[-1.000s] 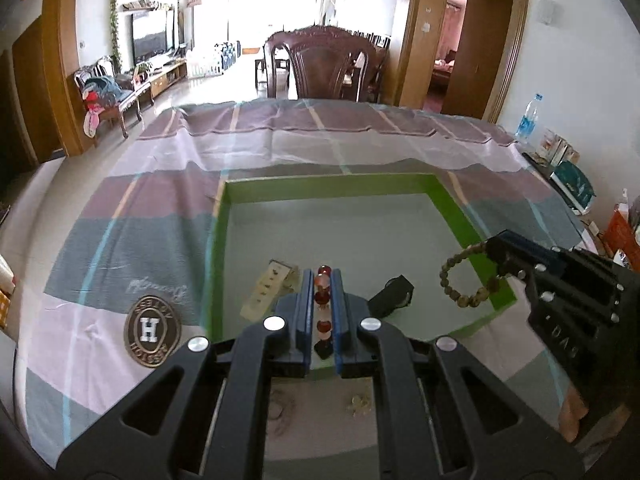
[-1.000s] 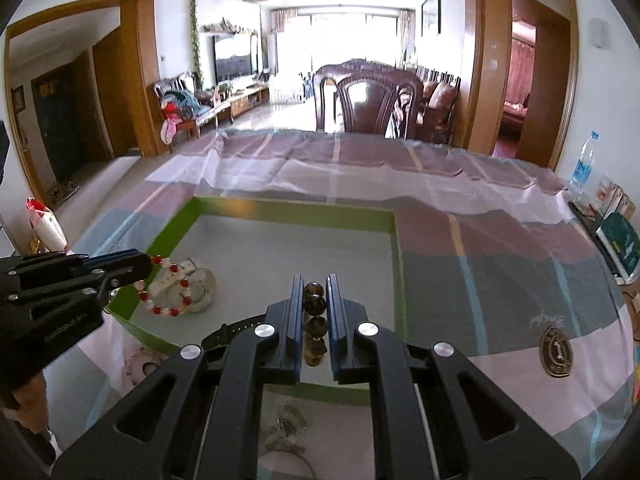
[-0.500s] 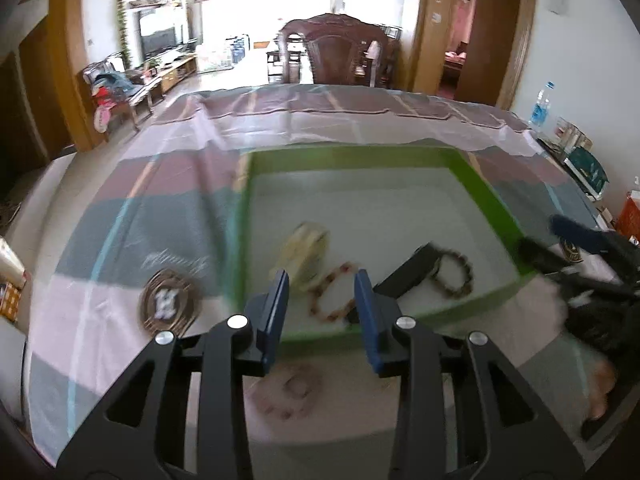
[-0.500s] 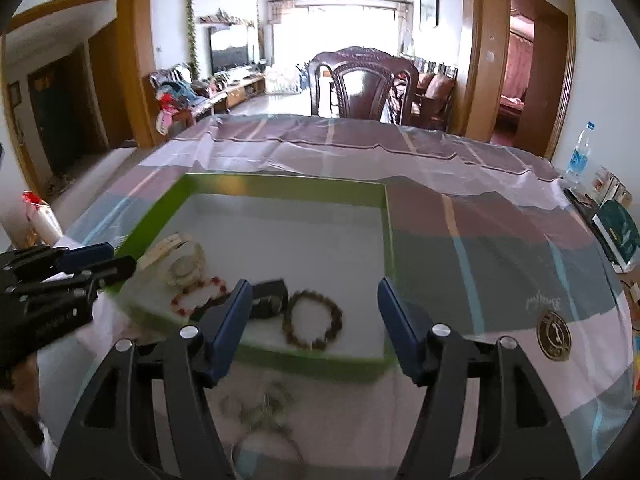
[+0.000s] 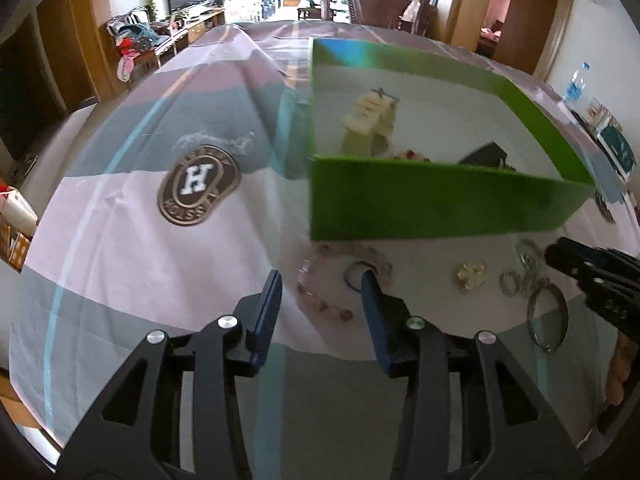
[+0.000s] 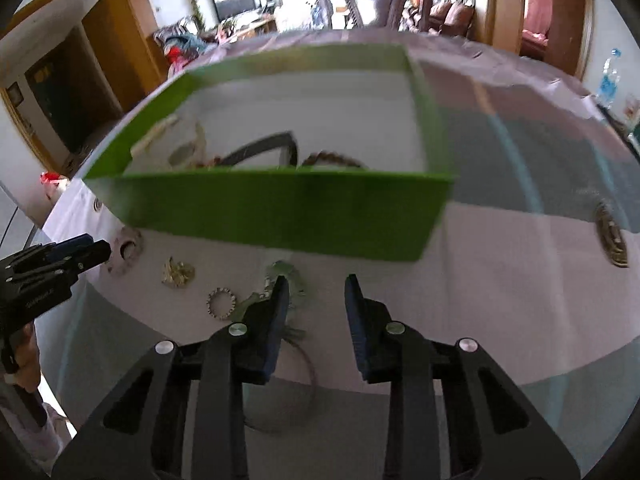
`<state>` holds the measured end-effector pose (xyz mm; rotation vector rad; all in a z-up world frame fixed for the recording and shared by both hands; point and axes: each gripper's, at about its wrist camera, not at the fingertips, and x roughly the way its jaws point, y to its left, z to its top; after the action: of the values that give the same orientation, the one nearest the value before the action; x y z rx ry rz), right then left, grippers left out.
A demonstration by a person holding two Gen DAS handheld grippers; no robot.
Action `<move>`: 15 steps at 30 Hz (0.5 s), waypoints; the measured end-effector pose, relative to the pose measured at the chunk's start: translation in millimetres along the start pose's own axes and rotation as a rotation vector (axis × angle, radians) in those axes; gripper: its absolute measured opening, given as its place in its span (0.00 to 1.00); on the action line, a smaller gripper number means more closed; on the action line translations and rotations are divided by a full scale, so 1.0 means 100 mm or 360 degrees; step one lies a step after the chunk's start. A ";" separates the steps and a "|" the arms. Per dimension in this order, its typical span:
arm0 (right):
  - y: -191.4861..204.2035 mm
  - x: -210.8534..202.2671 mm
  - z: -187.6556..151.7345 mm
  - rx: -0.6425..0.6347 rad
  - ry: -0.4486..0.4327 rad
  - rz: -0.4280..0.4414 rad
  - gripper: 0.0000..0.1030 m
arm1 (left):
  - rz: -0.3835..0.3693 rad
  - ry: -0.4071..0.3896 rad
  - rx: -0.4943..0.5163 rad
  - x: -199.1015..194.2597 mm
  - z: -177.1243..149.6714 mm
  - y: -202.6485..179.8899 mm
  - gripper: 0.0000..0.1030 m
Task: Organize jewelry
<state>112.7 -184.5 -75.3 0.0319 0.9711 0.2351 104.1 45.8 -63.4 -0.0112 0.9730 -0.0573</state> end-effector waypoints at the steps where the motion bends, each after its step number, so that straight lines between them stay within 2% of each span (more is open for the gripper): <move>1: 0.04 0.04 0.00 -0.0010 0.0015 0.0015 0.30 | 0.0000 0.0005 0.0007 0.01 -0.01 -0.02 0.40; 4: 0.10 0.10 -0.02 -0.0040 0.0023 0.0025 0.28 | 0.0001 0.0018 0.0020 0.04 -0.02 -0.07 0.40; 5: 0.11 0.11 -0.01 -0.0048 0.0028 0.0034 0.13 | -0.0004 0.0024 0.0019 0.05 -0.03 -0.07 0.41; 6: 0.12 0.10 -0.01 -0.0052 0.0035 0.0060 0.08 | -0.0004 0.0028 0.0017 0.06 -0.04 -0.07 0.41; 9: 0.10 0.07 -0.05 -0.0035 0.0028 0.0066 0.08 | -0.0005 0.0027 0.0005 0.09 -0.03 -0.07 0.42; 15: -0.15 -0.23 -0.18 0.0091 -0.0065 -0.0055 0.08 | -0.0013 0.0029 0.0005 0.10 -0.01 -0.07 0.43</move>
<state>88.0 -205.5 -68.6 0.0718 0.9366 0.1744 108.2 38.7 -71.9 -0.0116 0.9914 -0.0664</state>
